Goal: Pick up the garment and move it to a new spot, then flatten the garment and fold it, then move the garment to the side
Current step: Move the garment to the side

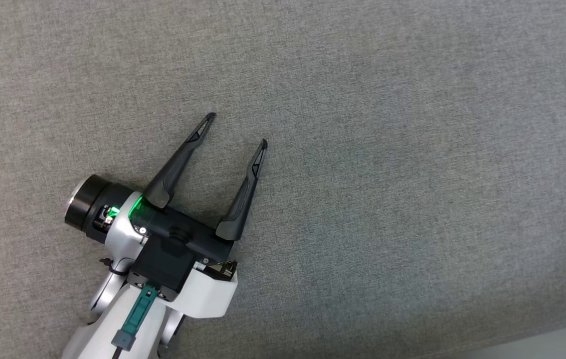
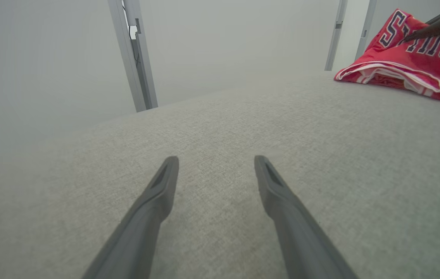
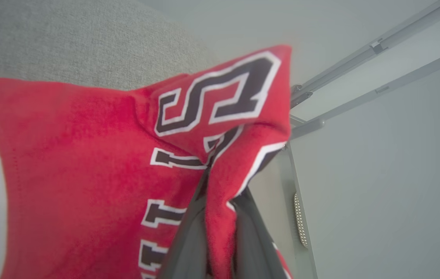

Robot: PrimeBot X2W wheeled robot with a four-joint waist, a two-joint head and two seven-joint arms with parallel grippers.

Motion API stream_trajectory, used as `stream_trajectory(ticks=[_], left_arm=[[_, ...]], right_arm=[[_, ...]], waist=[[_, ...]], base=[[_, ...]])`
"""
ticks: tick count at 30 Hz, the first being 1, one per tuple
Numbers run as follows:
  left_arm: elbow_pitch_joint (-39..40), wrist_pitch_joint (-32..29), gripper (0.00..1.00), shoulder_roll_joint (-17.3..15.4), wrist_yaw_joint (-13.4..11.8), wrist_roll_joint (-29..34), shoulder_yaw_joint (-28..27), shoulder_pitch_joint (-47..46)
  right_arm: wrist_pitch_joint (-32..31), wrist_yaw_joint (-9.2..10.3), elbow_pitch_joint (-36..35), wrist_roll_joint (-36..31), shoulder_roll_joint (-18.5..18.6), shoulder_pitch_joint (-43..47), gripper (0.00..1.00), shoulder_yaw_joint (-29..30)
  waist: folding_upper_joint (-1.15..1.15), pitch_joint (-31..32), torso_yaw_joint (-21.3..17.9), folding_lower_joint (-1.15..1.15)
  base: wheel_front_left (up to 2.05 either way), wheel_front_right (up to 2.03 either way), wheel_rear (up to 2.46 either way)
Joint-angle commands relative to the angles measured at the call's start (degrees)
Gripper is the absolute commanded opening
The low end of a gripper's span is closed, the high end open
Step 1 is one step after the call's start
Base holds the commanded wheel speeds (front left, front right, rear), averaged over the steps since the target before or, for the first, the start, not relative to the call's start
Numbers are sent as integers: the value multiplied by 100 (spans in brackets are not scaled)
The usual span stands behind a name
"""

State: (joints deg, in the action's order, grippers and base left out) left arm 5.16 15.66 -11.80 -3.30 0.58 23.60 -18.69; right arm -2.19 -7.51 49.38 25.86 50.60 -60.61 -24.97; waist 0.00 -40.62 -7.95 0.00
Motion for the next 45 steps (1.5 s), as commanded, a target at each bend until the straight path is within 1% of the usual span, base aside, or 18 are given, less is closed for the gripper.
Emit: stream_trajectory(ticks=[1, 4, 9, 10, 11, 12, 13, 17, 20, 24, 26, 30, 33, 37, 42, 43, 45], left_arm=[[-419, -103, 100, -308, -101, -11, -183, 99], [-418, -104, 100, -342, -112, -20, -189, 110], [-468, -105, 100, -381, -151, -26, -152, 141], [-475, -105, 100, -378, -159, -34, -147, 144], [-479, -105, 100, -376, -173, -42, -141, 146], [-482, -105, 100, -376, -184, -46, -140, 147], [-485, -105, 100, -376, -189, -49, -141, 147], [-523, -105, 100, -343, -193, -83, -121, 141], [-541, -104, 100, -287, -184, -114, -84, 149], [-492, -93, 100, -148, -194, -139, -29, 171], [-469, -75, 100, -60, -184, -167, -15, 160], [-455, -59, 100, 109, -196, -213, -19, 161], [-475, -57, 100, 215, -224, -257, -89, 252], [-512, -57, 100, 284, -226, -295, -231, 365], [-511, -56, 100, 335, -257, -337, -547, 508], [-506, -57, 100, 345, -269, -347, -611, 557], [-469, -56, 100, 372, -292, -375, -767, 651]], right_arm=[[-52, 4, 58, -53, -16, -64, 0, -5], [-36, 4, 71, -156, -15, -198, 0, 58], [-43, 4, 203, -379, -146, -310, 0, 161], [-20, 4, 228, -399, -166, -331, 6, 183], [3, 4, 240, -387, -220, -331, 29, 188], [-4, 4, 261, -374, -279, -315, 87, 197], [-44, 3, 291, -397, -289, -300, 100, 201], [-35, 4, 323, -329, -381, -263, 100, 272], [-68, 4, 282, -273, -379, -230, 100, 264], [-78, 4, 113, -161, -368, -281, 100, 248], [-89, 4, -58, -42, -429, -300, 100, 228], [-26, 4, -585, 262, -591, -163, 100, 137], [-19, 4, -1176, 619, -795, 69, 100, -37], [44, 4, -1955, 997, -856, 378, 100, -162], [295, 4, -2582, 1337, -1262, 994, 100, -48], [388, 4, -2656, 1446, -1380, 1133, 100, 57], [545, 1, -2916, 1801, -1763, 1504, 100, 220]], waist=[[0, -37, 33, 0], [0, -69, 47, 0], [0, -89, 64, 0], [0, -83, 66, 0], [0, -75, 65, 0], [0, -65, 62, 0], [0, -55, 60, 0], [0, 18, 69, 0], [0, 117, 90, 0], [0, 337, 157, 0], [0, 494, 202, 0], [0, 923, 307, 0], [0, 1288, 372, 0], [0, 1714, 494, 0], [0, 2198, 670, 0], [0, 2288, 707, 0], [0, 2442, 772, 0]], base=[[0, 0, 0], [0, 0, 0], [0, 0, 0], [0, 0, 0], [0, 0, 0], [0, 0, 0], [0, 0, 0], [0, 0, 0], [0, 0, 0], [0, 0, 0], [0, 0, 0], [0, 0, 0], [0, 0, 0], [0, 0, 0], [0, 0, 0], [0, 0, 0], [0, 0, 0]])
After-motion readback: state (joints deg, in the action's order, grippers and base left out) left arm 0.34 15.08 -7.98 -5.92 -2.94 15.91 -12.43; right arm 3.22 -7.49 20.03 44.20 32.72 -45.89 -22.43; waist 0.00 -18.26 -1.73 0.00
